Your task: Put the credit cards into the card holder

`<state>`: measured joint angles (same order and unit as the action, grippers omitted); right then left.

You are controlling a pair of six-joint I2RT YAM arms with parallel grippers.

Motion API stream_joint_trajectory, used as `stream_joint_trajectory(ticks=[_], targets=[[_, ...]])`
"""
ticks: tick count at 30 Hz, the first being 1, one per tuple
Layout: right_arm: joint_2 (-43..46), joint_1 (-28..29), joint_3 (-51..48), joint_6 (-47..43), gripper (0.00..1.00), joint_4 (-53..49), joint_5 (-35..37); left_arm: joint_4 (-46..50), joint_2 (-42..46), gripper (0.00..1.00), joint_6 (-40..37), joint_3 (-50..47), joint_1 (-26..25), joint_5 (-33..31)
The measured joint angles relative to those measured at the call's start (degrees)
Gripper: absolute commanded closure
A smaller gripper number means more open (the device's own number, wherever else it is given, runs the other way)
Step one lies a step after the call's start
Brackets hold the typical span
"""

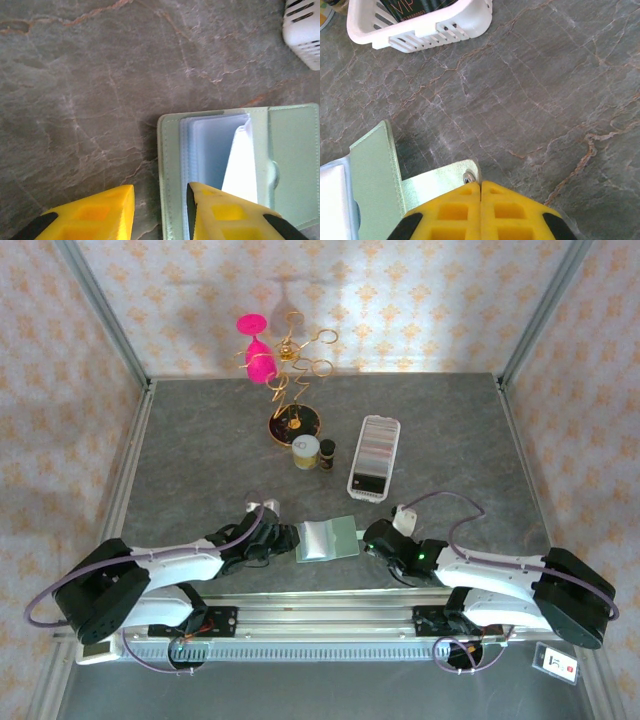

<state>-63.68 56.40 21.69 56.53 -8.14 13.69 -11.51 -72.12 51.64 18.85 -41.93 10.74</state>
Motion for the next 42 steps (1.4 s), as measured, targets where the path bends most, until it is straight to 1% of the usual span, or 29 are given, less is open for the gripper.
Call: stream_joint_trajectory(ticks=[6,11,15,22,25,30,34,36,38,42], targets=[[-0.02,0.0,-1.03,0.0,1.0,0.61,-0.42,-3.39,-1.27,0.69,1.2,-0.87,-0.09,1.44],[-0.28,-0.09,-1.25,-0.17,1.0,0.68,-0.66,-7.15,-2.86,0.69,2.36,-1.44,-0.79,3.69],[-0.28,-0.22,-1.33,-0.17,1.0,0.85,-0.85,-9.77,-4.44,0.7,2.58,-1.36,-1.86,4.33],[-0.31,-0.22,-2.05,-0.15,1.0,1.11,-1.07,-12.57,-5.49,0.71,4.2,-1.7,-1.86,5.33],[-0.31,-0.22,-2.43,-0.13,1.0,1.29,-1.09,-12.83,-4.35,0.71,5.03,-1.95,-2.23,6.03],[-0.31,-0.22,-2.69,-0.13,1.0,1.33,-1.29,-13.11,1.2,0.71,6.38,-3.21,-2.23,6.25],[-0.31,-0.22,-2.95,-0.15,1.0,1.73,-1.53,-15.82,2.99,0.79,8.0,-5.16,-2.23,6.25],[-0.31,-0.22,-2.97,-0.15,1.0,1.73,-1.66,-16.61,2.12,0.85,8.59,-5.55,-2.23,6.45],[-0.31,-0.22,-2.97,-0.15,1.0,1.73,-1.68,-17.75,0.57,0.9,8.98,-5.55,-2.25,6.91],[-0.26,-0.22,-2.97,-0.15,1.0,1.7,-1.68,-18.82,-0.79,0.9,9.46,-5.53,-2.34,7.3]])
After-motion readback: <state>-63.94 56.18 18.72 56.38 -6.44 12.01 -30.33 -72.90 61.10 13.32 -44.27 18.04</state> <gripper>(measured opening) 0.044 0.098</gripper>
